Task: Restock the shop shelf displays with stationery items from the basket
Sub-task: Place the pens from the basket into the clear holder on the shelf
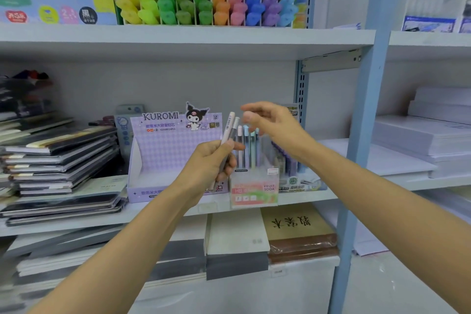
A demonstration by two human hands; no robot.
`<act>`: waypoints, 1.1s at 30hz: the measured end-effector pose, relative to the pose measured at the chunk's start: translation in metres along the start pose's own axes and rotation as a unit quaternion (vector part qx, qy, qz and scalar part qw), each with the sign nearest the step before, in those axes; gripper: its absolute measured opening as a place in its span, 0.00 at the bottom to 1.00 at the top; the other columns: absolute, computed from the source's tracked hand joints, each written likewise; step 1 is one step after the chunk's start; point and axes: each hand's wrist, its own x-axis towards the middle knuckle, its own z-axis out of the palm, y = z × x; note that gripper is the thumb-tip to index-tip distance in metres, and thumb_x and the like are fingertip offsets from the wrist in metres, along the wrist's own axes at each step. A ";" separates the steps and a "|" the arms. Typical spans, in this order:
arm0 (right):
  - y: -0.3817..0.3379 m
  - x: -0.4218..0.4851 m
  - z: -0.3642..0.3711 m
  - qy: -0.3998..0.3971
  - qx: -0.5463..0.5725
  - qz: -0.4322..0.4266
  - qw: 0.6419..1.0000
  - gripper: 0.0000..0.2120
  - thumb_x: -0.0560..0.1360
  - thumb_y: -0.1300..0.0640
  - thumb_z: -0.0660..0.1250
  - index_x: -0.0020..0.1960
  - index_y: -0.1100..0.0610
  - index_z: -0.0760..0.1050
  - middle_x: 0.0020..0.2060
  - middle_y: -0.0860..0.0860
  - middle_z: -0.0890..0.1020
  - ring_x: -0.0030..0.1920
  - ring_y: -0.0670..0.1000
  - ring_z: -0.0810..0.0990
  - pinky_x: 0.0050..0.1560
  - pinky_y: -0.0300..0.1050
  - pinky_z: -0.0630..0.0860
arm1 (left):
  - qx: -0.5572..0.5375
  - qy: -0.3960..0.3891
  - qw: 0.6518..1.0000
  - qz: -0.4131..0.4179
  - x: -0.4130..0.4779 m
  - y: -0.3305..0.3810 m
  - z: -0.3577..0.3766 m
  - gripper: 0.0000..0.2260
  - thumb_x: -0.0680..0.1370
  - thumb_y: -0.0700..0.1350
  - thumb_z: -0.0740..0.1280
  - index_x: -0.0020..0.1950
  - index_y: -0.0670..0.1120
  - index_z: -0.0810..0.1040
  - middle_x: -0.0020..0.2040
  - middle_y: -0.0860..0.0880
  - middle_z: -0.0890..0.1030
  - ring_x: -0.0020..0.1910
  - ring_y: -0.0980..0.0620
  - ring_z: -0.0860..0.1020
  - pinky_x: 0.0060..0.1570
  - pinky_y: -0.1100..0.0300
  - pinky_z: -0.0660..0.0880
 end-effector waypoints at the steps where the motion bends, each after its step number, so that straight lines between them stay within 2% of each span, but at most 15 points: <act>1: -0.005 -0.002 0.001 -0.028 0.038 0.001 0.999 0.12 0.78 0.55 0.67 0.59 0.57 0.79 0.49 0.51 0.84 0.46 0.46 0.83 0.47 0.33 0.76 | 0.003 -0.004 1.000 0.003 -0.001 0.002 0.003 0.14 0.83 0.48 0.58 0.56 0.41 0.80 0.31 0.50 0.75 0.24 0.58 0.69 0.24 0.67 0.66; 4: -0.013 -0.006 0.002 -0.031 0.076 -0.009 0.997 0.09 0.77 0.60 0.69 0.55 0.60 0.80 0.42 0.50 0.85 0.43 0.47 0.83 0.45 0.35 0.77 | 0.007 -0.012 1.000 0.016 -0.004 0.009 0.009 0.15 0.83 0.50 0.57 0.56 0.43 0.80 0.33 0.49 0.79 0.29 0.55 0.75 0.28 0.65 0.72; 6: -0.014 -0.006 -0.004 0.009 0.078 -0.013 0.997 0.07 0.78 0.60 0.67 0.55 0.60 0.80 0.40 0.50 0.85 0.42 0.47 0.83 0.42 0.36 0.76 | 0.009 -0.003 1.000 0.012 -0.006 0.013 0.008 0.15 0.83 0.53 0.56 0.56 0.46 0.78 0.38 0.45 0.83 0.35 0.51 0.81 0.35 0.60 0.78; 8: -0.016 -0.004 -0.014 0.061 0.103 -0.011 0.993 0.06 0.80 0.61 0.63 0.53 0.58 0.78 0.40 0.51 0.83 0.40 0.47 0.82 0.40 0.37 0.77 | 0.021 0.012 1.000 -0.001 -0.008 0.015 0.005 0.14 0.83 0.55 0.55 0.55 0.49 0.77 0.40 0.45 0.83 0.34 0.49 0.81 0.34 0.58 0.80; 9: -0.017 -0.003 -0.020 0.089 0.118 -0.009 0.989 0.06 0.81 0.61 0.60 0.52 0.57 0.76 0.40 0.51 0.82 0.38 0.47 0.81 0.38 0.37 0.77 | 0.033 0.019 0.999 -0.003 -0.009 0.016 0.003 0.14 0.83 0.56 0.55 0.55 0.50 0.77 0.36 0.47 0.81 0.30 0.50 0.79 0.30 0.58 0.78; 11: -0.017 -0.001 -0.029 0.138 0.124 -0.007 0.983 0.07 0.83 0.60 0.57 0.50 0.55 0.73 0.40 0.52 0.78 0.34 0.45 0.79 0.33 0.36 0.76 | 0.058 0.033 0.998 0.001 -0.010 0.015 0.000 0.15 0.83 0.56 0.55 0.53 0.51 0.78 0.29 0.52 0.73 0.23 0.54 0.68 0.22 0.63 0.67; 12: -0.017 -0.001 -0.033 0.154 0.110 -0.007 0.982 0.07 0.83 0.60 0.56 0.50 0.55 0.72 0.40 0.52 0.78 0.33 0.45 0.79 0.32 0.37 0.75 | 0.060 0.039 0.997 -0.001 -0.010 0.014 -0.001 0.15 0.83 0.56 0.55 0.53 0.50 0.78 0.27 0.54 0.68 0.22 0.56 0.62 0.21 0.65 0.62; 14: -0.014 -0.002 -0.038 0.167 0.060 -0.004 0.984 0.07 0.83 0.59 0.56 0.50 0.54 0.71 0.40 0.52 0.79 0.34 0.46 0.79 0.32 0.37 0.76 | 0.054 0.048 0.997 -0.020 -0.009 0.013 0.001 0.15 0.83 0.54 0.55 0.53 0.49 0.77 0.26 0.56 0.63 0.23 0.57 0.58 0.20 0.66 0.58; 18: 0.002 -0.005 -0.036 0.154 -0.049 0.005 0.987 0.05 0.82 0.60 0.59 0.51 0.57 0.73 0.42 0.54 0.82 0.38 0.48 0.80 0.37 0.34 0.74 | 0.036 0.049 0.997 -0.055 -0.007 0.015 0.005 0.10 0.81 0.47 0.54 0.50 0.46 0.73 0.25 0.57 0.62 0.22 0.57 0.57 0.20 0.65 0.58; 23: 0.025 -0.006 -0.022 0.126 -0.144 -0.002 0.981 0.06 0.81 0.61 0.61 0.52 0.59 0.76 0.43 0.56 0.83 0.44 0.53 0.81 0.48 0.42 0.77 | 0.042 0.048 0.998 -0.030 -0.008 0.008 -0.001 0.09 0.81 0.45 0.56 0.45 0.47 0.74 0.28 0.55 0.63 0.24 0.55 0.58 0.22 0.65 0.59; 27: 0.037 -0.006 -0.012 0.108 -0.172 -0.008 0.979 0.05 0.80 0.61 0.62 0.51 0.57 0.77 0.41 0.50 0.83 0.45 0.49 0.82 0.44 0.31 0.73 | 0.036 0.047 0.997 -0.041 -0.007 0.000 -0.004 0.10 0.81 0.47 0.57 0.50 0.47 0.78 0.27 0.55 0.62 0.23 0.56 0.57 0.21 0.66 0.58; 30: 0.042 -0.005 -0.010 0.085 -0.196 -0.013 0.977 0.05 0.80 0.60 0.63 0.51 0.56 0.78 0.41 0.48 0.83 0.45 0.47 0.81 0.50 0.39 0.75 | 0.034 0.050 0.997 -0.042 -0.005 -0.004 -0.005 0.11 0.82 0.47 0.57 0.52 0.46 0.78 0.27 0.54 0.62 0.23 0.56 0.57 0.21 0.66 0.58; 33: 0.042 -0.001 -0.012 0.065 -0.219 -0.017 0.973 0.06 0.80 0.58 0.63 0.53 0.55 0.78 0.42 0.48 0.84 0.45 0.47 0.80 0.48 0.43 0.75 | 0.029 0.054 0.997 -0.045 -0.003 -0.007 -0.003 0.11 0.82 0.46 0.58 0.52 0.45 0.79 0.27 0.54 0.63 0.22 0.57 0.58 0.21 0.66 0.58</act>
